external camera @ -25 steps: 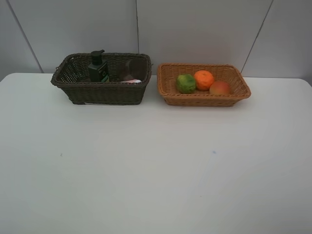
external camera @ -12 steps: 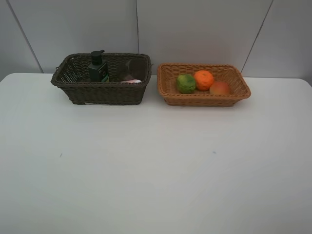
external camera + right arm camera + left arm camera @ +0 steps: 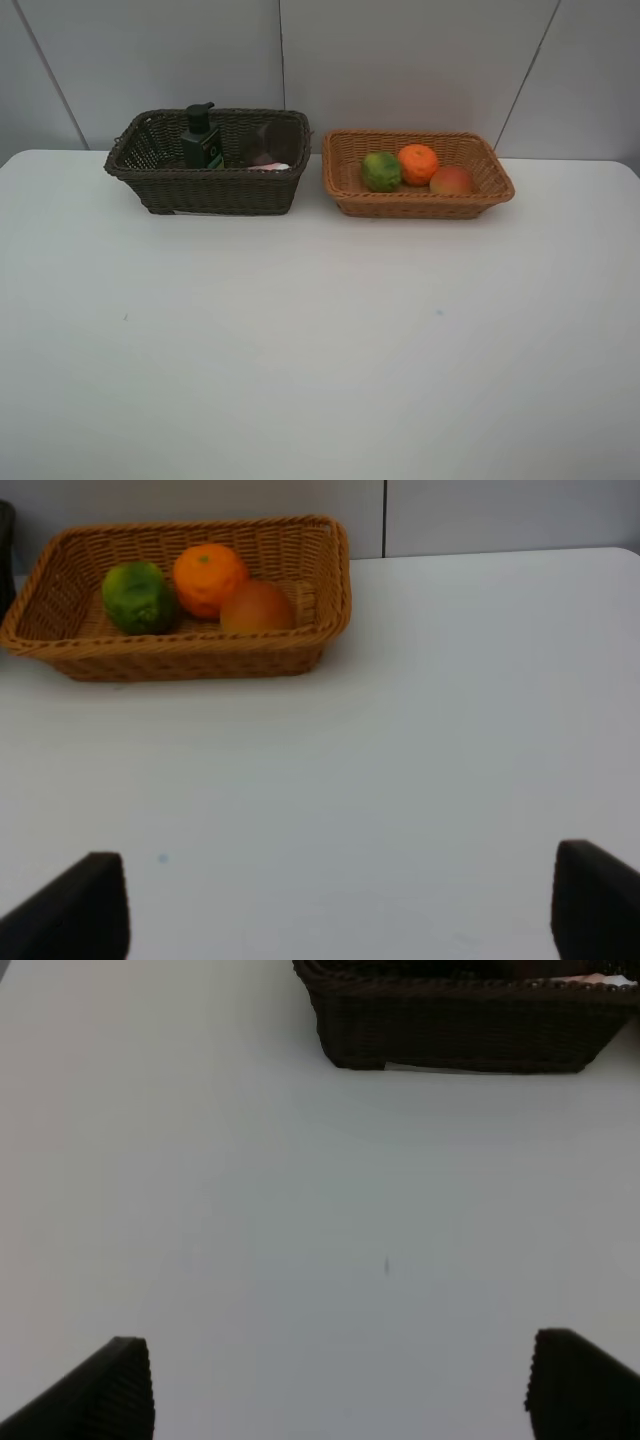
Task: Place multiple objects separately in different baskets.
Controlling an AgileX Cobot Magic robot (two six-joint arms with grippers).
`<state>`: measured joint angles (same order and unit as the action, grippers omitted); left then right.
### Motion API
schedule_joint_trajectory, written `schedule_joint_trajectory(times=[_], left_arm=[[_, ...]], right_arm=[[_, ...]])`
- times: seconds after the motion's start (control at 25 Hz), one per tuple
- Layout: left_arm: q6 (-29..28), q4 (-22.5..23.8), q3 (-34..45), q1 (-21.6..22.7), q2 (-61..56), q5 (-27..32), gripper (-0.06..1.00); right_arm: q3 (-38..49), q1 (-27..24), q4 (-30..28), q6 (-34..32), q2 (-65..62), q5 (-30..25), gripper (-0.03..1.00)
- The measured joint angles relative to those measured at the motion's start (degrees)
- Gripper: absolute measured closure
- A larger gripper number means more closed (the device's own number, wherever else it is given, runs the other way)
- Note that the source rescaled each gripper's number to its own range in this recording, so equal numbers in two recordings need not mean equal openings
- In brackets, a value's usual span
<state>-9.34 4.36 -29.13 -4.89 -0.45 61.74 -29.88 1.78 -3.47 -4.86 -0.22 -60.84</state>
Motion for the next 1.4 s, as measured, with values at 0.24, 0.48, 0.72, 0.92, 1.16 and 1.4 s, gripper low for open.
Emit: schedule_joint_trajectory(times=[0.24,0.48,0.72,0.92,1.16,1.4], left_arm=[[3.72,-0.06,0.06,0.00,0.00,-0.65,0.00],[5.33,-0.41,0.12,0.00,0.00,-0.72,0.00],[5.34,-0.41,0.12,0.00,0.00,-0.72,0.00],[5.45,-0.41,0.12,0.00,0.00,-0.72,0.00],[5.49,-0.41,0.12,0.00,0.00,-0.72,0.00],[5.49,-0.41,0.12,0.00,0.00,-0.72,0.00]], right_arm=[[0.00,0.00,0.00,0.00,0.00,0.00,0.11],[0.00,0.00,0.00,0.00,0.00,0.00,0.11],[0.00,0.00,0.00,0.00,0.00,0.00,0.11],[0.00,0.00,0.00,0.00,0.00,0.00,0.11],[0.00,0.00,0.00,0.00,0.00,0.00,0.11],[0.00,0.00,0.00,0.00,0.00,0.00,0.11]])
